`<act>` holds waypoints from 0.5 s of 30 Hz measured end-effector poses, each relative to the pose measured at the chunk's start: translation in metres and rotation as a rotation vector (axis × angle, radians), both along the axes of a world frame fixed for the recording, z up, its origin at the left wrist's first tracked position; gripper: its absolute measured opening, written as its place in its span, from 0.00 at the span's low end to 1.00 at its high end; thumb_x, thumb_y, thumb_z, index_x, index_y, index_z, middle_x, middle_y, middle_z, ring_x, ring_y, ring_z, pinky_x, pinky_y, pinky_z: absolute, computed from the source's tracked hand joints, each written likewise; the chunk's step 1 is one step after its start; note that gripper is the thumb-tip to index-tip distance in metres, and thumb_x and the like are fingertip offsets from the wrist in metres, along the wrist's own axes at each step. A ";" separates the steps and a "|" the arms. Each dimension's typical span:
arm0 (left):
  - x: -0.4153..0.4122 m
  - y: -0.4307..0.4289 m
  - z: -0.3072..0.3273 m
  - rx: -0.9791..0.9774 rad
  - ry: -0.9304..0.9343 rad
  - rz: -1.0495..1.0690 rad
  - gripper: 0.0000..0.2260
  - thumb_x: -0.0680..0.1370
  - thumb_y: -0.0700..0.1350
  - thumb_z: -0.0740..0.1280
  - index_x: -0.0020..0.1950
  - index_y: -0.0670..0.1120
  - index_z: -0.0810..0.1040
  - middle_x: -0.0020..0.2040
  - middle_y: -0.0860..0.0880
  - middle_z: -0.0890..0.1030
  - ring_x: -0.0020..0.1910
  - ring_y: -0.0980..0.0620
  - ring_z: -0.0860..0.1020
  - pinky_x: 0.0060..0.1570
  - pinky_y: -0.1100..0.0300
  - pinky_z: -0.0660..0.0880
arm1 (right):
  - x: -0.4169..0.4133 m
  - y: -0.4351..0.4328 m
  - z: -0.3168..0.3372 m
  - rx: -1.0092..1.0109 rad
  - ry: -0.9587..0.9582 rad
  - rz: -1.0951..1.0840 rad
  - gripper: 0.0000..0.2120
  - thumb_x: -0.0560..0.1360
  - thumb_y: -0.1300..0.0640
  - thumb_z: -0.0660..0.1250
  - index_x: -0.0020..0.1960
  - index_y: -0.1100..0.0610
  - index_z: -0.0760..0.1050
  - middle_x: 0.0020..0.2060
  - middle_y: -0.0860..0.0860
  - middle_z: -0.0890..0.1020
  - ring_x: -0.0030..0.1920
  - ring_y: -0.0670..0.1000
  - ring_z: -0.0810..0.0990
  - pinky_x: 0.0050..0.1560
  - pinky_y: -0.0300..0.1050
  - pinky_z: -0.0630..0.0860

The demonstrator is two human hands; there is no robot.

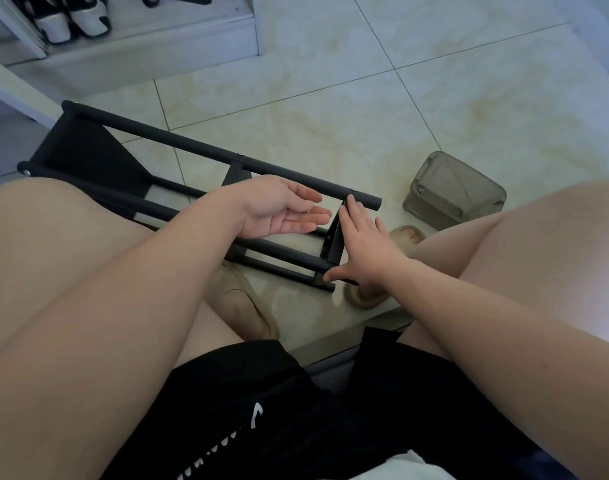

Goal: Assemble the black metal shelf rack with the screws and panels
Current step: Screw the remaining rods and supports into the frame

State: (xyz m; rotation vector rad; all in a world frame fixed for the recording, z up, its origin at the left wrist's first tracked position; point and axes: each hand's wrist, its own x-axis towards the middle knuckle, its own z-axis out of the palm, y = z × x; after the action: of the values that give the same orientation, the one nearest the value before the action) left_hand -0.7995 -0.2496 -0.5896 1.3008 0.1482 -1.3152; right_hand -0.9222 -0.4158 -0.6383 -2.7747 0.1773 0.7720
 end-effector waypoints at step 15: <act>0.000 -0.004 0.002 0.060 0.049 0.005 0.15 0.81 0.28 0.52 0.56 0.36 0.77 0.49 0.42 0.86 0.50 0.49 0.85 0.45 0.59 0.83 | 0.001 0.000 0.001 0.012 0.000 -0.007 0.66 0.67 0.34 0.77 0.82 0.60 0.35 0.81 0.54 0.32 0.82 0.54 0.35 0.81 0.58 0.43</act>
State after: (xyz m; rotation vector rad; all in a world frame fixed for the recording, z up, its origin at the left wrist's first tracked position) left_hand -0.7995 -0.2541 -0.5874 1.3188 0.2265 -1.3473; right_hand -0.9210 -0.4160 -0.6377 -2.7612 0.1824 0.7691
